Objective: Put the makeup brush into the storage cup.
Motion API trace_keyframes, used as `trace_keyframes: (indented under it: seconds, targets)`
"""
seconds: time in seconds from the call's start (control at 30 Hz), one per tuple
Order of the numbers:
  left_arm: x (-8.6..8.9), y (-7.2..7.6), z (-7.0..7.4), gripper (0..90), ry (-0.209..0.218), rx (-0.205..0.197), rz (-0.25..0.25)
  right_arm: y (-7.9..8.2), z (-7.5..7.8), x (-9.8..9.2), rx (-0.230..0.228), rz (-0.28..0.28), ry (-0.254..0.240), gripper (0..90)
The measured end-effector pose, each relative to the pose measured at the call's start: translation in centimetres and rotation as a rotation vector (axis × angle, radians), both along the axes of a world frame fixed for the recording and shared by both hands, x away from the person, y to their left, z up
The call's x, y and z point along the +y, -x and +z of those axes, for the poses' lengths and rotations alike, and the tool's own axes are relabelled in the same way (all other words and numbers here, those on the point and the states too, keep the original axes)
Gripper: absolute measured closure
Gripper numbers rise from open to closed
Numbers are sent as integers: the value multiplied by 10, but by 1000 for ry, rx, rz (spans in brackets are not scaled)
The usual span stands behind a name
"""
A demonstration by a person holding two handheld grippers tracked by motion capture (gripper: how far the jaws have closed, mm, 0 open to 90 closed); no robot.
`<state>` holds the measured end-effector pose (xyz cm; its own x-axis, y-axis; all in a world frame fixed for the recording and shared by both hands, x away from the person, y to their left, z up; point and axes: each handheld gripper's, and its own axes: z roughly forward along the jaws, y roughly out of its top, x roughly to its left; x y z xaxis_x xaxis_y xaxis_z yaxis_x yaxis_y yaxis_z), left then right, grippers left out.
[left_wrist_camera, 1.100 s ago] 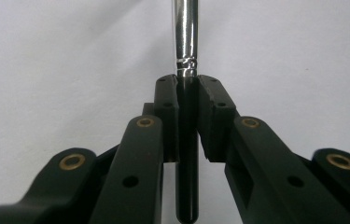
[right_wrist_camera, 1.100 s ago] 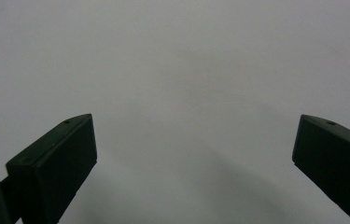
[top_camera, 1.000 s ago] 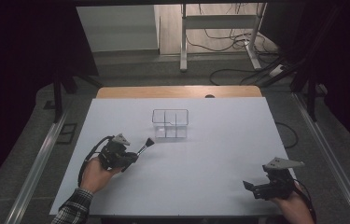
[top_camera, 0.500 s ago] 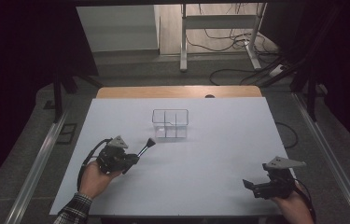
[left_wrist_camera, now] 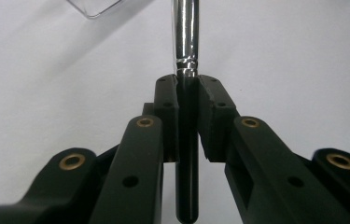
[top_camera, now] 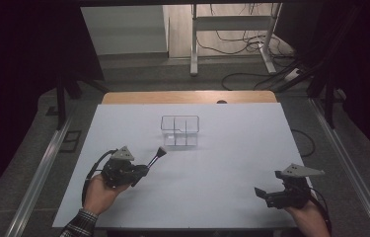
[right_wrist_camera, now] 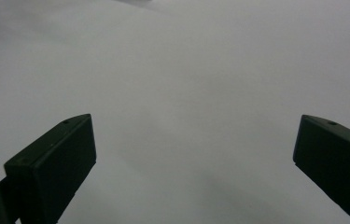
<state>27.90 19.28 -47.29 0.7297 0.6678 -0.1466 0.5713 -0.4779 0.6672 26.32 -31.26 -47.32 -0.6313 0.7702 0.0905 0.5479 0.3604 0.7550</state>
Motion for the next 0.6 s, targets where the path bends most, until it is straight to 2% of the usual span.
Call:
trace_keyframes:
  seconds: [0.23,0.37,0.6]
  targets:
    - [-6,5,2,791,4,-13,-22,-1,2,7,0,14,-23,0]
    - [-9,8,4,791,15,-33,-36,-1,1,9,1,22,-27,0]
    - [-16,12,5,791,21,-43,-61,-2,2,11,13,13,-69,0]
